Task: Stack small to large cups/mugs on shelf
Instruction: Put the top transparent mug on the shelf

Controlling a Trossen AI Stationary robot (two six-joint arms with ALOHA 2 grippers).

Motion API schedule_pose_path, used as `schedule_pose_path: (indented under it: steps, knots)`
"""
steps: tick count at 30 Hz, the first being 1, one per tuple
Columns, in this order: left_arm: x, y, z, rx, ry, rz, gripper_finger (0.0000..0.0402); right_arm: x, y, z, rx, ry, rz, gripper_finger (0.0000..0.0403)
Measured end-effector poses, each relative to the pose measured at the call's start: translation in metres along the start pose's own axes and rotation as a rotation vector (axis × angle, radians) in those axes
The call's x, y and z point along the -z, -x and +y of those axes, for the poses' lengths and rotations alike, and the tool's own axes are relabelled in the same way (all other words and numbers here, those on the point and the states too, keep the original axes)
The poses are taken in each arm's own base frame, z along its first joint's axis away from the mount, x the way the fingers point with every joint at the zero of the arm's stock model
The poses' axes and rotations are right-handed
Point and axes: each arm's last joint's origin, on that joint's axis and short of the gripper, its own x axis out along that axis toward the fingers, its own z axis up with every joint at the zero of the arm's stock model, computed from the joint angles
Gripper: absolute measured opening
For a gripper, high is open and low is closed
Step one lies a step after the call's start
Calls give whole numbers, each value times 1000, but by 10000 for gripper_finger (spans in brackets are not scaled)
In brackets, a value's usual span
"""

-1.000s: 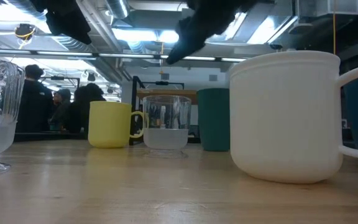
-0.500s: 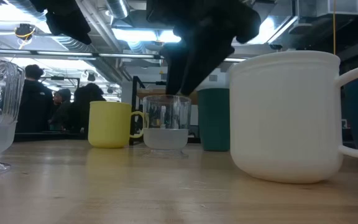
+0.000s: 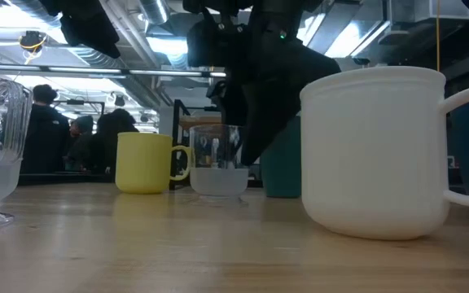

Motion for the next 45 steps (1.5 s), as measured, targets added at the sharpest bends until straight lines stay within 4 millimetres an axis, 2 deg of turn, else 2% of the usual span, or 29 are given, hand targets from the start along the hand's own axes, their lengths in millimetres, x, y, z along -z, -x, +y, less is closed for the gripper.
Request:
schedule_pose_path:
  steps: [6,17,22,27,31,35,37,39,42,45]
  knots:
    - [0,0,0,0,0,0,192,0,0,0,0,-7,-2,175]
    - [0,0,0,-5,0,-4,192,0,0,0,-3,-54,-3,13]
    - [0,0,0,-14,0,-10,192,-3,8,-1,-6,-134,1,9]
    - [0,0,1,-16,1,-12,192,-22,43,-8,5,-169,-57,6]
    - [0,0,0,-16,1,-12,192,-36,89,-14,19,-172,-125,4]
    - [0,0,0,-16,1,-12,192,-41,137,-28,43,-196,-207,4]
    - [0,0,0,-16,2,-12,192,-39,157,-39,61,-225,-236,4]
    - [0,0,0,-16,2,-12,191,-33,170,-50,93,-269,-284,3]
    - [0,0,0,-15,3,-14,191,-18,182,-68,113,-349,-280,3]
    - [-1,0,0,-13,3,-16,191,-5,184,-91,133,-422,-263,3]
